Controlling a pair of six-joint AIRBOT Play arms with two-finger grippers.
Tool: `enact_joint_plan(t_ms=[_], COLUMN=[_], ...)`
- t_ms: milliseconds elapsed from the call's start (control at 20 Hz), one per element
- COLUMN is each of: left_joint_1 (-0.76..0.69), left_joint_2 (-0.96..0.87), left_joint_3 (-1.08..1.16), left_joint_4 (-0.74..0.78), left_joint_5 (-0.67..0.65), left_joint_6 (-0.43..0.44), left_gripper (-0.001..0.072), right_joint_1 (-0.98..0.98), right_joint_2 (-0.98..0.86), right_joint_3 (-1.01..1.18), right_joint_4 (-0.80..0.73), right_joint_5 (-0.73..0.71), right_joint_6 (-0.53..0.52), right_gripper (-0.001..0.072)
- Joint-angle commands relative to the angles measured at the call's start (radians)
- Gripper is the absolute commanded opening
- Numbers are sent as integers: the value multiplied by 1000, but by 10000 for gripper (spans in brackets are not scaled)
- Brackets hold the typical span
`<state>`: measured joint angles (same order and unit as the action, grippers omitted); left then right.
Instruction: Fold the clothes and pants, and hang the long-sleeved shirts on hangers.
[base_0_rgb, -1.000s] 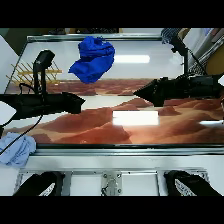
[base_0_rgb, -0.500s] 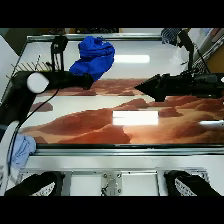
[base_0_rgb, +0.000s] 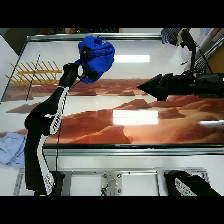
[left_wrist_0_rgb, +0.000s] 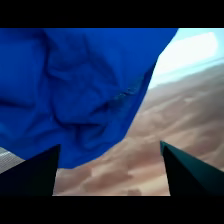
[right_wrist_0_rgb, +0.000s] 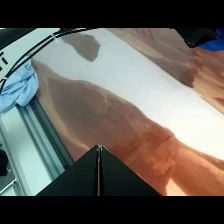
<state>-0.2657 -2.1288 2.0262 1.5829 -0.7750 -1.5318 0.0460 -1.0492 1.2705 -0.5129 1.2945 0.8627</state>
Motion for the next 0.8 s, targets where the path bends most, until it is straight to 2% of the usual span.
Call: enact_joint_plan(t_ms=[0, 200, 550, 600, 700, 750], left_joint_1=[5, 8, 8, 8, 11, 11], left_joint_2=[-77, -78, -101, -101, -95, -82], left_joint_3=[-24, -36, -34, -34, -34, -34], left_joint_4=[75, 74, 72, 74, 72, 70], left_joint_5=[170, 252, 343, 356, 363, 355], left_joint_6=[-2, -2, -2, -2, -13, -22], left_gripper=[693, 693, 689, 562, 48, 10], right_joint_1=[0, 2, 2, 2, 2, 1], right_joint_2=[0, 0, 0, 0, 0, 0], right_joint_3=[-1, -15, -21, -21, -21, -21], right_joint_4=[-2, -3, -2, -2, -2, -3], right_joint_5=[50, 62, 78, 77, 71, 66], right_joint_6=[5, 51, 54, 54, 53, 53], right_gripper=[8, 8, 8, 8, 8, 8])
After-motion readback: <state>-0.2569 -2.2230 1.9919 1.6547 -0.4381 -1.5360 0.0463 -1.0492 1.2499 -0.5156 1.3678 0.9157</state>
